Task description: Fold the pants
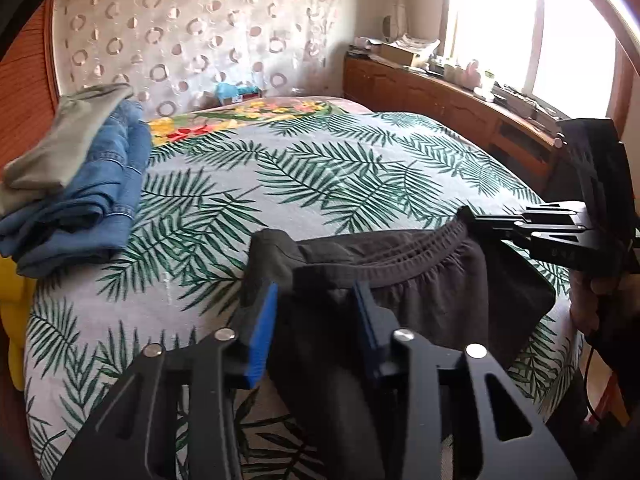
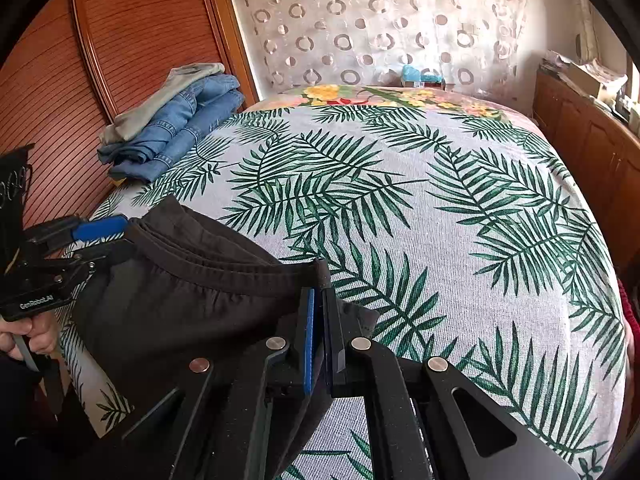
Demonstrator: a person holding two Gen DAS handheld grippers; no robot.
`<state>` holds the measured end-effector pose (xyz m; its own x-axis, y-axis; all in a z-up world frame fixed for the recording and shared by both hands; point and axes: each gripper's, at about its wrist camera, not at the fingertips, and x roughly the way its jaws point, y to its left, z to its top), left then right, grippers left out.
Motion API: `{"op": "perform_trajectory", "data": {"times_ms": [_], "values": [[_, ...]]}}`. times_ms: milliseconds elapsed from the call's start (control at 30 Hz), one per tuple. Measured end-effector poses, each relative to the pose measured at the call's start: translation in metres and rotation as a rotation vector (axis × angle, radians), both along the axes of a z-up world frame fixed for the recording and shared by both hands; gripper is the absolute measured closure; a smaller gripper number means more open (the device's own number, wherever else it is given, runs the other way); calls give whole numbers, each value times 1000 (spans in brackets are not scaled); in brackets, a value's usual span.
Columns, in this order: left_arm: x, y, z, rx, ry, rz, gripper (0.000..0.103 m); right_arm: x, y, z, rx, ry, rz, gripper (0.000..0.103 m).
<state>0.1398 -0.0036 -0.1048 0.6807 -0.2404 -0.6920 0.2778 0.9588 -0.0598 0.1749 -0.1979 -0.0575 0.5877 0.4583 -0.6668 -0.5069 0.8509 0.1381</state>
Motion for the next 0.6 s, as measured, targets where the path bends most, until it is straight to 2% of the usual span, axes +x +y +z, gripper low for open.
{"op": "perform_trajectory", "data": {"times_ms": [67,233,433,600], "values": [[2,-2,-1,0,3,-4,69,-1,0,-1,-5,-8,-3,100],[3,-5,3,-5,-12,-27,87,-7,5,-2,-34,-35,-1,98],[1,-5,25,-15,-61,-32,88,-7,0,-3,2,-22,-2,97],[7,-3,18,-10,-26,-12,88,-8,-1,-2,1,-27,-6,97]]}}
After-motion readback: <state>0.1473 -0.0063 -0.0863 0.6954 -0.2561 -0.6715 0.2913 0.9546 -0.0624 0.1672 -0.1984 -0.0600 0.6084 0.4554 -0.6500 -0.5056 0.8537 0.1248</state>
